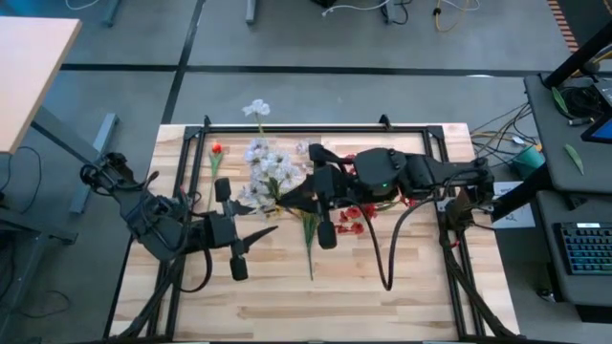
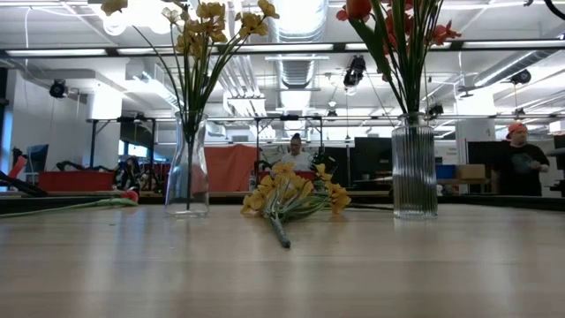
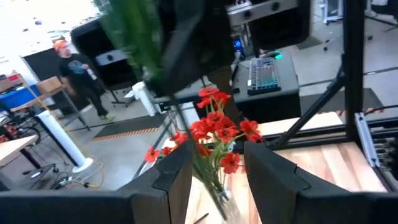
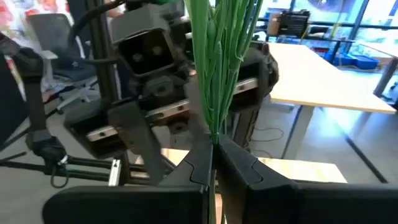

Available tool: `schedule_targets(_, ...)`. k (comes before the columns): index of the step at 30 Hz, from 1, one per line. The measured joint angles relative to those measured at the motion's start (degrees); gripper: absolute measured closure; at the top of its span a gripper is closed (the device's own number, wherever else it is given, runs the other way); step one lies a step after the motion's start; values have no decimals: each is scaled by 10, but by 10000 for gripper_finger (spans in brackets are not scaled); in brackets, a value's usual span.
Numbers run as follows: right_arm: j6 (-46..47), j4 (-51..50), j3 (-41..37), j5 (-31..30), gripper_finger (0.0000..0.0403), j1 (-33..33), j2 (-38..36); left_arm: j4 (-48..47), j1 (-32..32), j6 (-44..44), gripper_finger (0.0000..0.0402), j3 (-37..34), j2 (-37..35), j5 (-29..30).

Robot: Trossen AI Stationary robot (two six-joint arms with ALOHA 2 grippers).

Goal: Sort flowers into vase by color
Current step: Put the right white flower into the left transparent vase

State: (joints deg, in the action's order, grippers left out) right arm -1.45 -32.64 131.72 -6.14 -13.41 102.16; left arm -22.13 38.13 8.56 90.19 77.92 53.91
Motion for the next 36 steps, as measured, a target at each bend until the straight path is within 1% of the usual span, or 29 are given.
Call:
schedule_targets(2, 1, 3, 0, 5, 394, -2, 3, 5, 0, 0, 269, 0, -1, 0)
schedule_targets(5, 2, 4, -1, 7, 394, -3, 4, 20, -2, 0, 254, 0, -1, 1)
schedule_targets(9, 0, 4, -2, 6, 394, -3, 4, 34, -3, 1, 221, 0, -2, 38)
schedule_targets(11, -1, 8, -2, 8, 394, -3, 4, 36, -7, 7, 203, 0, -4, 42)
schedule_targets(13, -8, 14, -4, 19, 394, -3, 4, 46, -14, 20, 189, 0, -5, 20)
schedule_targets(17, -32, 20, -7, 22, 394, -4, 4, 63, -23, 34, 175, 0, 1, -63)
schedule_targets(20, -42, 21, -11, 25, 394, -4, 4, 73, -24, 43, 175, 0, 4, -72)
schedule_targets(23, -58, 21, -16, 41, 394, -3, 4, 96, -25, 60, 185, 1, 6, -74)
schedule_targets(26, -67, 35, -24, 47, 394, -3, 4, 99, -26, 62, 207, 1, 6, -74)
schedule_targets(30, -67, 58, -33, 47, 391, -3, 4, 96, -27, 60, 254, 1, 6, -68)
schedule_targets(36, -66, 63, -33, 49, 390, -4, 4, 79, -29, 57, 338, 1, 6, -63)
